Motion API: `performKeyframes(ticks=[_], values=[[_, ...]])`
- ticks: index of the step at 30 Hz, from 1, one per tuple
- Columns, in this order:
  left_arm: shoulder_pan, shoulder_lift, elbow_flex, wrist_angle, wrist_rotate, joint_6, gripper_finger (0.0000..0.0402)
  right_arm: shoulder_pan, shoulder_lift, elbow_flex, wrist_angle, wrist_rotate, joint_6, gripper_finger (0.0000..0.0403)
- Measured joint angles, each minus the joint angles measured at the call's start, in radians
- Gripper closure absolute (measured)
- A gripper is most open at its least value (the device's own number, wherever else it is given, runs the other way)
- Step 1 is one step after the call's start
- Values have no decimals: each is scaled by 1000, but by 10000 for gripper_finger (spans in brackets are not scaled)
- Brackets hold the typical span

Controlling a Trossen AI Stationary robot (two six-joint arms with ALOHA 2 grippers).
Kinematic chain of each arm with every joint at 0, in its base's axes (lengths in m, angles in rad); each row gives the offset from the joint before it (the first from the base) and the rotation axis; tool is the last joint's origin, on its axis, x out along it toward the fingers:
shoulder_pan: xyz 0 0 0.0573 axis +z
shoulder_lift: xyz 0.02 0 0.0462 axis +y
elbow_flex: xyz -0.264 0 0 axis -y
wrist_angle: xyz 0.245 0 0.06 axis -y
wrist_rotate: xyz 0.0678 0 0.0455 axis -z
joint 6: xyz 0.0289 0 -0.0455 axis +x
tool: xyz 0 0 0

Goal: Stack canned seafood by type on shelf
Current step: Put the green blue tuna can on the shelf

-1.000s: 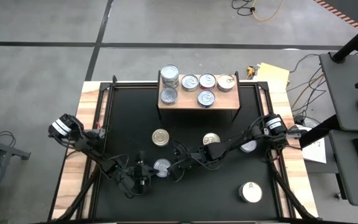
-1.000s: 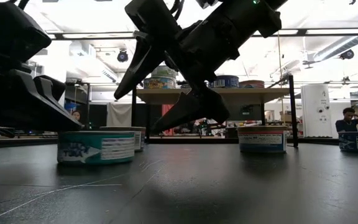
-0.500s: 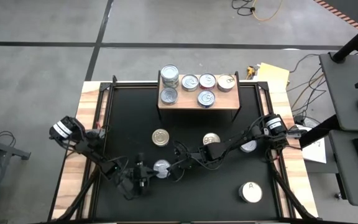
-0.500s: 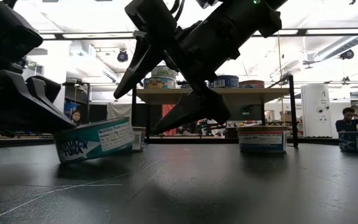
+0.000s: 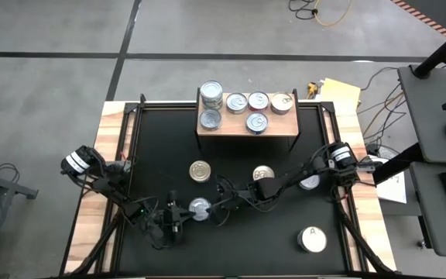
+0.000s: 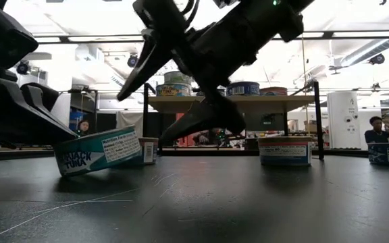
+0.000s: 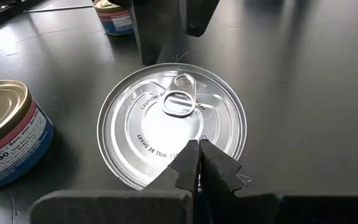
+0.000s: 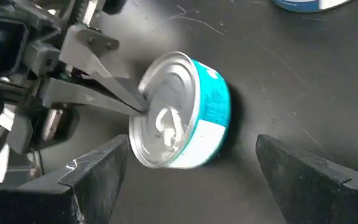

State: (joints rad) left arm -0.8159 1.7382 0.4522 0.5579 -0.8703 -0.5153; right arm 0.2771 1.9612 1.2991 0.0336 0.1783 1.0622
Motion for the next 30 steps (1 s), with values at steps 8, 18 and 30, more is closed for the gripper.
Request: performKeyframes(ticks=[8, 18, 30], values=[[-16, 15, -2, 12, -14, -17, 401, -2, 84, 1, 141, -39, 17, 60], [-28, 16, -11, 30, -36, -20, 401, -14, 101, 3, 242, -55, -6, 60], [-28, 21, -13, 74, -46, 40, 401, -20, 126, 3, 261, -62, -25, 86]])
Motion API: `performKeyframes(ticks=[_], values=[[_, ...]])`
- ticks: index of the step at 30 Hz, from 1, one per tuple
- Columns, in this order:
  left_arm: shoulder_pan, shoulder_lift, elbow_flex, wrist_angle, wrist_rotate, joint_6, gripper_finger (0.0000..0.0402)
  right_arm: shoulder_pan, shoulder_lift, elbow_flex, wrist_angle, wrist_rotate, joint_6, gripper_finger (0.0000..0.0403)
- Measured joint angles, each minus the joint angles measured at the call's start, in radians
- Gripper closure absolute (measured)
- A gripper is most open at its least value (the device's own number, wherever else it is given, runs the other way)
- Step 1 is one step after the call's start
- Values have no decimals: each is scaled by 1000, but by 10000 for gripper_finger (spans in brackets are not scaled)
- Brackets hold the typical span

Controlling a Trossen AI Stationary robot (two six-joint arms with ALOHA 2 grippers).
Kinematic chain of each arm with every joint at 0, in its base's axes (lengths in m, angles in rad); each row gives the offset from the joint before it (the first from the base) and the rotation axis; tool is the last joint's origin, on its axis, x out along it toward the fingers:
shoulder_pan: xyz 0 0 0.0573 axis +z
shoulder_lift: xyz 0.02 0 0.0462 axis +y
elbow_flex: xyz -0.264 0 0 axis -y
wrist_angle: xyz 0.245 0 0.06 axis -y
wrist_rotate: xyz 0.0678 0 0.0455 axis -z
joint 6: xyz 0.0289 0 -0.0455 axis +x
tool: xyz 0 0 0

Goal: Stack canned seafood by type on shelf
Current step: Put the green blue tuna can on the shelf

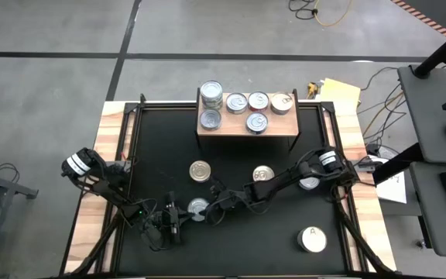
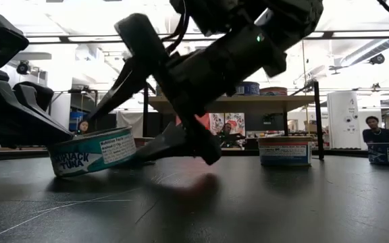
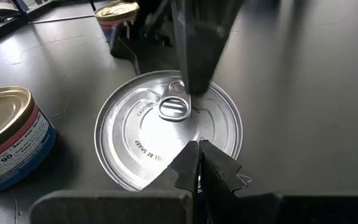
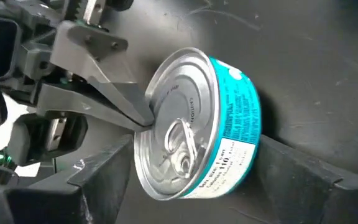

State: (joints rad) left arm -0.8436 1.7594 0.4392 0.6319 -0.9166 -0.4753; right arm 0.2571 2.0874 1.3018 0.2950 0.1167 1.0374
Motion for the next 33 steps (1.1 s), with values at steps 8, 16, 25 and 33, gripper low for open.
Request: performKeyframes(ticks=[8, 16, 25, 33], values=[[0, 74, -11, 146, -21, -7, 401, -12, 37, 0, 86, -28, -2, 88], [0, 76, -47, 243, -9, 29, 401, -15, 36, 0, 85, -37, 1, 138], [1, 41, -47, 256, -13, 39, 361, -16, 33, 1, 65, -44, -44, 281], [1, -127, -51, 262, -32, 152, 285, -21, -5, 0, -4, -83, -154, 281]])
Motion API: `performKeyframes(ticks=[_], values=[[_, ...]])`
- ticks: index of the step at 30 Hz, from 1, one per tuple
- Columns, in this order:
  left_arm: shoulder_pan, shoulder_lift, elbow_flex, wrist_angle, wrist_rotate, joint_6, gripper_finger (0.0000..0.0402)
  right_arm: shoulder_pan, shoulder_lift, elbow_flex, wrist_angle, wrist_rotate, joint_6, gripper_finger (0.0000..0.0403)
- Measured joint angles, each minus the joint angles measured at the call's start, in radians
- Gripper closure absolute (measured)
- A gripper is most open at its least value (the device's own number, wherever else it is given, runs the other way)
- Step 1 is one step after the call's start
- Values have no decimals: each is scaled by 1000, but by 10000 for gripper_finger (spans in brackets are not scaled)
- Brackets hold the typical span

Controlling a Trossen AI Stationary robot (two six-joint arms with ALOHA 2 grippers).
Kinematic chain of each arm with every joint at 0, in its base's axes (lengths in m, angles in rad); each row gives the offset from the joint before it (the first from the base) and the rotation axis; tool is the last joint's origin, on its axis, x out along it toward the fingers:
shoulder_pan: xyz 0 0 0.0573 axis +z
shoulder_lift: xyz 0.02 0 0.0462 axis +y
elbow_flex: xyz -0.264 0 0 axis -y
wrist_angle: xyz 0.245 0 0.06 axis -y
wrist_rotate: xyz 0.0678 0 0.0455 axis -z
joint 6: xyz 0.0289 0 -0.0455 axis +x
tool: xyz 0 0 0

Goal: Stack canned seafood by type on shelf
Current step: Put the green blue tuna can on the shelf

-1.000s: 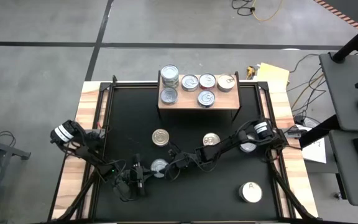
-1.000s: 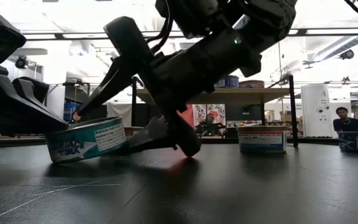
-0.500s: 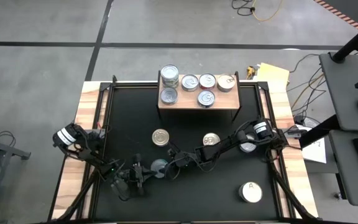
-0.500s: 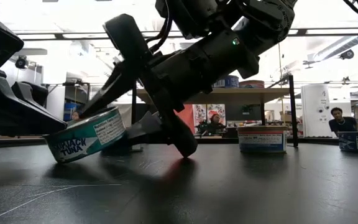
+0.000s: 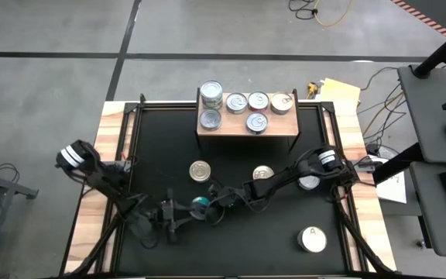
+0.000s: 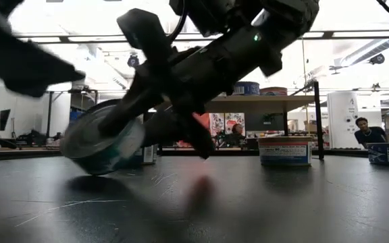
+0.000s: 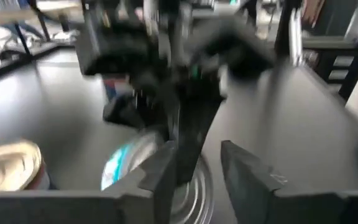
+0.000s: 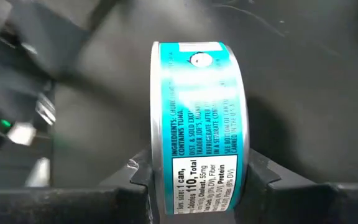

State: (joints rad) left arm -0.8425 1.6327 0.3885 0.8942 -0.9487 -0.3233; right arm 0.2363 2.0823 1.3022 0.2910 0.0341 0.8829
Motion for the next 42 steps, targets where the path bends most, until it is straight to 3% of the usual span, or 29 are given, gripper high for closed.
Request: performKeyframes(ticks=[6, 11, 17, 23, 26, 31, 36, 40, 42], values=[[8, -186, -7, -8, -2, 112, 230, 4, -107, -2, -249, 55, -126, 281], [35, -317, -7, -21, -10, 282, 212, 5, -195, -2, -326, 63, -227, 281], [39, -406, 25, -21, -169, 518, 212, 7, -289, -5, -345, 100, -334, 281], [40, -426, 58, -20, -280, 498, 212, 13, -326, -39, -296, 228, -413, 281], [40, -426, 59, -21, -300, 421, 211, 12, -326, -84, -184, 231, -438, 281], [36, -436, 56, -66, -200, 337, 203, 26, -329, -187, 36, 229, -487, 281], [67, -491, 55, -235, 37, 159, 191, 29, -332, -300, 270, 221, -502, 281], [106, -499, 55, -383, 57, 31, 189, 46, -333, -362, 432, 220, -583, 281], [128, -488, 55, -413, 128, 1, 189, 60, -333, -379, 475, 230, -614, 281]])
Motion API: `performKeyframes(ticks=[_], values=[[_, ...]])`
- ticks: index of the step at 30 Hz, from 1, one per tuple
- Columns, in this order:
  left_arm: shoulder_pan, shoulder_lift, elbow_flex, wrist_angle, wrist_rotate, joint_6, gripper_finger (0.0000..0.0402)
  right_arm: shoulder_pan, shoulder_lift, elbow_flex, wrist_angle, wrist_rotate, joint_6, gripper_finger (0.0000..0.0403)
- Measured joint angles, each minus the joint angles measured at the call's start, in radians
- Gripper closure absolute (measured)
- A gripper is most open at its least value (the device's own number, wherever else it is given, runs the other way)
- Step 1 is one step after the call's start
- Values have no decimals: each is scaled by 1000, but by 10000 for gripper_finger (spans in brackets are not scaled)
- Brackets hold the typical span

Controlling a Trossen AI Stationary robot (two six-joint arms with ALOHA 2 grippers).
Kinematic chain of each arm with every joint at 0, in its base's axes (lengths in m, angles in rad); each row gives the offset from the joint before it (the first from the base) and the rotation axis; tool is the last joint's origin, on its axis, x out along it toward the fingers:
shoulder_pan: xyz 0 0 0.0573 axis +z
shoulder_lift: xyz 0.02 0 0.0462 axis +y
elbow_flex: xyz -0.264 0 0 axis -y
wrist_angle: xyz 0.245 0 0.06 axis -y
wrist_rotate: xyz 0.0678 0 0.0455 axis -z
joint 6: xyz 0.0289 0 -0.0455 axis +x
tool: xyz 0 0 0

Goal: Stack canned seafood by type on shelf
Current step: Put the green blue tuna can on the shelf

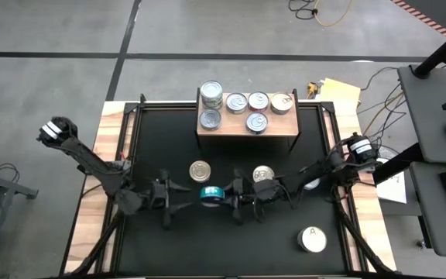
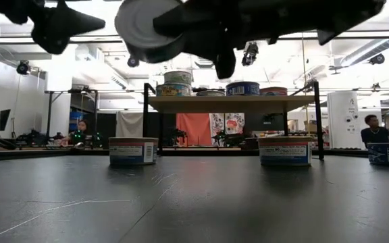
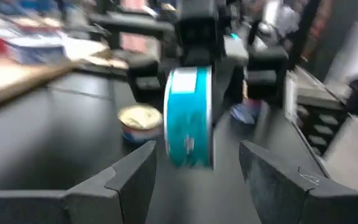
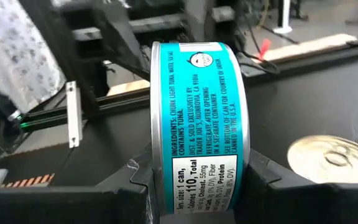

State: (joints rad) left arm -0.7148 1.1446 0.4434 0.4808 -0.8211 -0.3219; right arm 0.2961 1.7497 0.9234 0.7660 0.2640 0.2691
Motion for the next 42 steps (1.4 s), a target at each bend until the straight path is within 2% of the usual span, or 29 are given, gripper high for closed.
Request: performKeyframes(ticks=[2, 4, 8, 18, 23, 42], values=[[21, 22, -1, 13, 45, -13, 188, 9, 3, -3, 23, 1, -44, 281], [38, 43, -1, 47, 47, -5, 188, 16, 3, -1, 28, 8, -91, 281], [52, 86, -1, 126, 112, 68, 188, 27, 4, 1, 32, 12, -186, 281], [108, 145, -1, 192, 142, 75, 181, 26, 5, 4, 31, 14, -265, 281], [115, 174, -1, 292, 239, 121, 166, 25, 6, 19, 43, 14, -287, 281], [144, 295, -1, 482, 235, 210, 157, 23, 6, 21, 36, -1, -262, 281]])
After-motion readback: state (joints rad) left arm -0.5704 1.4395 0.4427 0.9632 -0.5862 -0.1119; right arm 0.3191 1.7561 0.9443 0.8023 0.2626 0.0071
